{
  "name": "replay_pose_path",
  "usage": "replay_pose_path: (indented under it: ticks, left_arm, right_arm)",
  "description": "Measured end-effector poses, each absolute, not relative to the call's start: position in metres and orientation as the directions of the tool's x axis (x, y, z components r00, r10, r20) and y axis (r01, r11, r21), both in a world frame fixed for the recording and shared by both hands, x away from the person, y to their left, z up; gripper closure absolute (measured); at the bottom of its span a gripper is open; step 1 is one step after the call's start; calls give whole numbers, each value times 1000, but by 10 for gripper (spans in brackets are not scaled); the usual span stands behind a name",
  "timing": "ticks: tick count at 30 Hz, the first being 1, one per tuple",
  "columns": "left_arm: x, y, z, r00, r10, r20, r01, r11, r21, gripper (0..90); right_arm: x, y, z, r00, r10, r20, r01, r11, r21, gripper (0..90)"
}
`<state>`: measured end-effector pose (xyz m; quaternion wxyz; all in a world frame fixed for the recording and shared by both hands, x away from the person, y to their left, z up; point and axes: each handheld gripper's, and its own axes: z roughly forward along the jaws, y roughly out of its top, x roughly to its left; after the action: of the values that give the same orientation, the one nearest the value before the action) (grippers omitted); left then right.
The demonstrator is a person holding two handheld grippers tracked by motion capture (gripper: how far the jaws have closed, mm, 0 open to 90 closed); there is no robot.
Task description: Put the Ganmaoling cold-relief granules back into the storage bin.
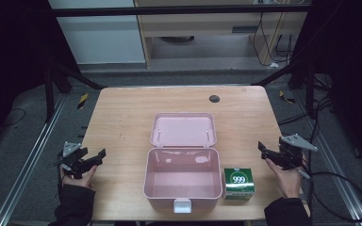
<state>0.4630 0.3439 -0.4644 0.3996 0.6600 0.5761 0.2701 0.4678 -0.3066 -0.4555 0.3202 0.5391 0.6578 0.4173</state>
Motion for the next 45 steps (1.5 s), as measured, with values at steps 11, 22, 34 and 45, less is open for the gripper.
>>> replay_pose_path:
  ticks: [11,22,34,45]
  left_arm:
    - [464,338,-465,227,971,-72,561,-70,825,250]
    - [465,334,-465,252,966,-50,574,-108,812,258]
    - [464,332,-463,255,966,-50,580,-111,807,264]
    - [464,329,-465,269,963,-29,584,-139,800,264]
  right_arm:
    - [467,-299,-441,-290,957,-16,424,144,894,137]
    - [466,-288,-412,-409,910,-69,392,244,887,138]
    - [472,-273,-389,-533,834,-143,404,399,823,121]
    - [470,-261,-365,-631,751,-193,378,515,770,108]
